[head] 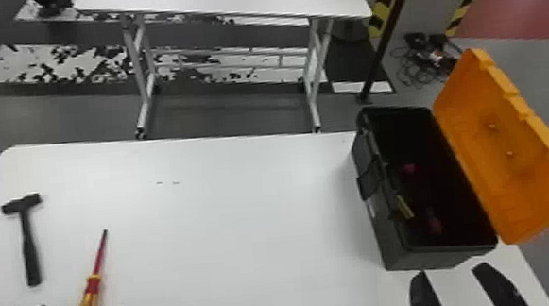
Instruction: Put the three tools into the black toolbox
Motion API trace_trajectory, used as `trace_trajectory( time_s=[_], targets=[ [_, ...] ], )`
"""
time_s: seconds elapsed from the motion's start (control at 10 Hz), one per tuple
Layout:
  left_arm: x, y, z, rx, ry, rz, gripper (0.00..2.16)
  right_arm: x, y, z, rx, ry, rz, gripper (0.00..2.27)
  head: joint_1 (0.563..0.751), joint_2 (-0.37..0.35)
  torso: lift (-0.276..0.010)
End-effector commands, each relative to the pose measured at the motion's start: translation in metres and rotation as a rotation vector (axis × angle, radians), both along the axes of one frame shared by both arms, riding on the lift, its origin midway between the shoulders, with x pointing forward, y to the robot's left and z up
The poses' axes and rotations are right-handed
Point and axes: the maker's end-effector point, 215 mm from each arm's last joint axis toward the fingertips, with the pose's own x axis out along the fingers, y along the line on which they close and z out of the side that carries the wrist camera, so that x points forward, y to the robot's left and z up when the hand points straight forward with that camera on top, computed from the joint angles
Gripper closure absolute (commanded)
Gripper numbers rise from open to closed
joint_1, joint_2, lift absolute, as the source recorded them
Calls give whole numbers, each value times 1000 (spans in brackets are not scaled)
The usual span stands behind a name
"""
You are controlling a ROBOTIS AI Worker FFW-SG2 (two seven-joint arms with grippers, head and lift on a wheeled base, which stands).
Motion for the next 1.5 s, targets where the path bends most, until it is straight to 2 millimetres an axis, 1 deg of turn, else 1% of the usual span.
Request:
trace_trajectory(
  time_s=[0.0, 0.2, 0.5, 0.8, 1.0, 1.1, 1.2, 1.3, 1.4],
  targets=[
    [-1, 0, 1, 0, -5, -9, 76, 0, 0, 0, -1, 1, 0, 97, 695, -146, -51],
    [-1, 0, 9, 2, -30, -10, 76, 0, 1, -1, 0, 0, 3, 97, 695, -151, -51],
    [-3, 12, -3, 8, -3, 27, 76, 0, 2, -2, 1, 0, 7, 97, 695, -139, -51],
    [-9, 46, -42, 24, 81, 86, 76, -2, 2, -3, 1, -3, 6, 97, 695, -93, -51],
    [-14, 74, -60, 22, 105, 136, 76, -3, 2, -4, 1, -5, 6, 97, 695, -26, -51],
    [-16, 85, -68, 11, 118, 158, 76, -5, 2, -4, 1, -2, 6, 97, 695, 12, -51],
    [-17, 98, -79, 13, 135, 187, 76, -5, 2, -3, 0, -5, 8, 97, 695, 52, -51],
    [-20, 113, -93, 7, 153, 222, 80, -5, 2, -3, 0, -6, 7, 97, 695, 73, -51],
    [-24, 129, -107, 8, 173, 257, 80, -6, 2, -1, -1, -11, 5, 97, 695, 115, -51]
  ],
)
